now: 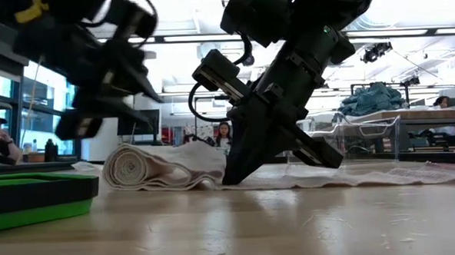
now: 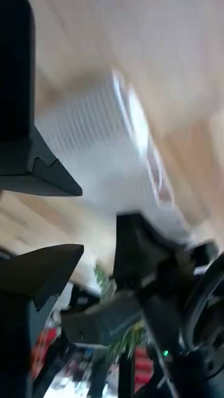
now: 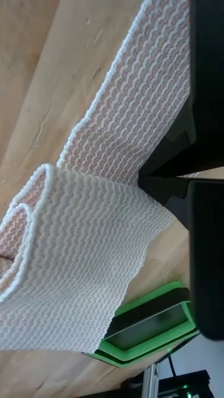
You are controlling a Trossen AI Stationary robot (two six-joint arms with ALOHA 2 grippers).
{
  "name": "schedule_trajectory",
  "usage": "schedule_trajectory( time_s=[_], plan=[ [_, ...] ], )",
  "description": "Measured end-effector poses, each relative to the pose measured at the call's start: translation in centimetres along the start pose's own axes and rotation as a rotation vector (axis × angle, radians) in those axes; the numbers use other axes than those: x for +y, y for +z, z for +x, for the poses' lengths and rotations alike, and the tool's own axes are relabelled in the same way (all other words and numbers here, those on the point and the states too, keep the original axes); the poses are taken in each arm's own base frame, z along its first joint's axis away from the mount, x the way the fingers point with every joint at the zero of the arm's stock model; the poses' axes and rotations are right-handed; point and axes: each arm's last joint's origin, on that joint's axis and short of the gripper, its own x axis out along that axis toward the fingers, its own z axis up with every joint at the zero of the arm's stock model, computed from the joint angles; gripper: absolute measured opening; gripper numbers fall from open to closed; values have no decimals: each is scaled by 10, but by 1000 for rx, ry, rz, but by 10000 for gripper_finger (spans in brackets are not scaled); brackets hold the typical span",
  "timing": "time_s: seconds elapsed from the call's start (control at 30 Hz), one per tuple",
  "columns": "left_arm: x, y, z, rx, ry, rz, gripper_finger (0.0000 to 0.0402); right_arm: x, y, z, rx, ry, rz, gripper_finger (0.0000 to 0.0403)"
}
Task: Roll bandage
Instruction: Roll the white bandage
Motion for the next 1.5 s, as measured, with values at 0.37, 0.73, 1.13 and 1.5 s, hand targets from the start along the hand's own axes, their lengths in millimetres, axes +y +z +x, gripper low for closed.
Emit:
schedule_trajectory(
  time_s=[0.37, 0.73, 1.13, 1.5],
  plan=[
    [52, -26, -49, -67, 23, -160, 129, 0, 0, 0, 1, 0, -1, 0],
    [52, -25, -50, -186, 8, -71, 132, 0, 0, 0, 1, -1, 8, 0],
    [40, -13, -49, -140, -113, 52, 224, 0, -1, 0, 39, 5, 7, 0],
    [44, -14, -43, -127, -95, -120, 291, 0, 1, 0, 71, 11, 5, 0]
  ],
)
